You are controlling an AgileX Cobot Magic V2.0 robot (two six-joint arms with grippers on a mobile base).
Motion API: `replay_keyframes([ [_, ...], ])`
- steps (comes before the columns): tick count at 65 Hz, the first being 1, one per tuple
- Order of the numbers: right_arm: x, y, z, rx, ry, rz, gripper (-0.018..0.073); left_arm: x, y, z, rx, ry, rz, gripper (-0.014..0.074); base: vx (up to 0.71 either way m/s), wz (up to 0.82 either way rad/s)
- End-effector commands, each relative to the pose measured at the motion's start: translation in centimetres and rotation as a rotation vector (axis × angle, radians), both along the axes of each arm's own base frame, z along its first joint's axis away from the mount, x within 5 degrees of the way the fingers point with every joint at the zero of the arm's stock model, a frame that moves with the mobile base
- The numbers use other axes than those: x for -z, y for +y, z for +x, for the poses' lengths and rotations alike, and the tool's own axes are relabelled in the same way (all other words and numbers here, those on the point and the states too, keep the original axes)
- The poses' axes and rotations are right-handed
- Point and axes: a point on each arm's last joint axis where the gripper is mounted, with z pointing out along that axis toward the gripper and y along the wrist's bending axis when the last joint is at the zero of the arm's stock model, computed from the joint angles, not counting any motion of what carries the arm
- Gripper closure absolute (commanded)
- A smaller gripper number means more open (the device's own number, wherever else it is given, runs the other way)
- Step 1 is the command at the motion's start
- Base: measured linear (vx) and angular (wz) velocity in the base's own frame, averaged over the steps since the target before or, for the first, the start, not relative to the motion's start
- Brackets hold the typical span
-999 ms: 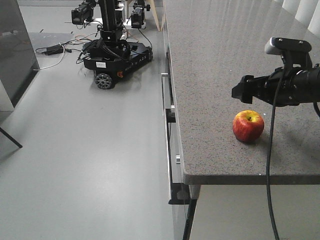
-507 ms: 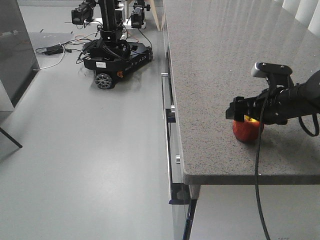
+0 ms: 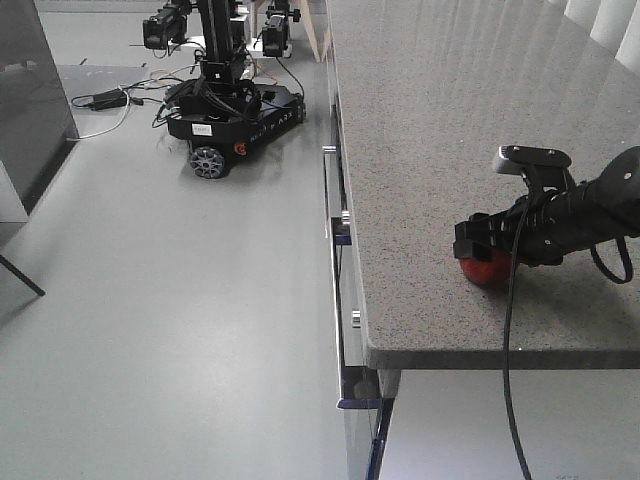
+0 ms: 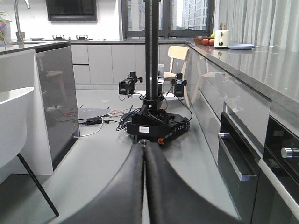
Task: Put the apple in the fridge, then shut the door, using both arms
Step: 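Close the right gripper around the apple, then lift the apple off the countertop with the right gripper, then hold the apple raised in the right gripper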
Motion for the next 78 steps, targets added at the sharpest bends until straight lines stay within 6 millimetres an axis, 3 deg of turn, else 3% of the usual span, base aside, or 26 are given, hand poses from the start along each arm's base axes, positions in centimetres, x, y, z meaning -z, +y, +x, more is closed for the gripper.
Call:
replay_keyframes([
  [1, -2.9, -0.1, 0.1, 0.006, -0.097, -0.002, 0.0322, 0.0, -0.1, 0.0, 0.019, -0.064, -0.005, 0.0602, 0.0, 0.0],
  [7, -4.4, -0.1, -0.4, 0.001, -0.128, 0.001, 0.0426, 0.0, -0.1, 0.0, 0.019, -0.064, -0.005, 0.0602, 0.0, 0.0],
  [17, -10.0, 0.1, -1.7, -0.022, -0.253, 0.011, 0.0543, 0.0, -0.1, 0.0, 0.019, -0.064, -0.005, 0.0602, 0.0, 0.0],
  [22, -14.3, 0.2, -3.3, -0.037, -0.355, 0.016, 0.057, 0.0, -0.1, 0.0, 0.019, -0.064, -0.005, 0.0602, 0.0, 0.0],
  [29, -18.4, 0.3, -5.6, -0.041, -0.473, 0.018, 0.0568, 0.0, -0.1, 0.0, 0.019, -0.064, -0.005, 0.0602, 0.0, 0.0],
  [36, -21.0, 0.2, -7.6, -0.034, -0.565, 0.014, 0.0567, 0.0, -0.1, 0.0, 0.019, -0.064, -0.005, 0.0602, 0.0, 0.0],
  [50, -23.0, 0.2, -9.8, -0.039, -0.629, 0.014, 0.0567, 0.0, -0.1, 0.0, 0.019, -0.064, -0.005, 0.0602, 0.0, 0.0],
  [78, -23.0, 0.2, -9.8, -0.038, -0.629, 0.014, 0.0567, 0.0, -0.1, 0.0, 0.019, -0.064, -0.005, 0.0602, 0.0, 0.0],
])
